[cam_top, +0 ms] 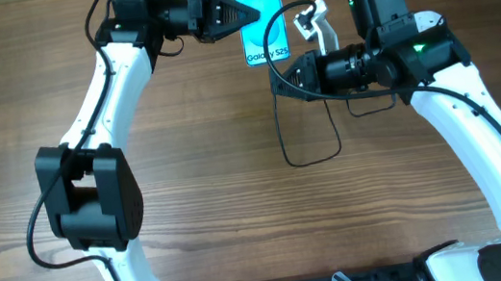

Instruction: Plug charger to phone and switch on socket

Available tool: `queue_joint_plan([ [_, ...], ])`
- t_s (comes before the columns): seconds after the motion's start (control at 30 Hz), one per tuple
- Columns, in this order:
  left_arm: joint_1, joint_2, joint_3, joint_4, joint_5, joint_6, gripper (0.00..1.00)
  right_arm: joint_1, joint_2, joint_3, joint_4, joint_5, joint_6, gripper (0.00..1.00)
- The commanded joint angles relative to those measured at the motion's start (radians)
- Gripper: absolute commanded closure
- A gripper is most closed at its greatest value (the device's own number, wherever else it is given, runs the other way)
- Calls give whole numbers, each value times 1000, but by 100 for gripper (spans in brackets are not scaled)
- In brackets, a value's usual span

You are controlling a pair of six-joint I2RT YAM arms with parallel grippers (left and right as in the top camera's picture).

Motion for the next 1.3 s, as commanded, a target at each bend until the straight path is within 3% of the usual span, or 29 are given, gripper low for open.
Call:
queue_joint_plan([
  [0.0, -5, -36, 12, 0, 34, 23, 96, -1, 15, 24, 5, -2, 7, 96],
  [1.27, -6, -36, 12, 0, 34, 23, 96, 14, 15, 24, 8, 24, 39, 96],
])
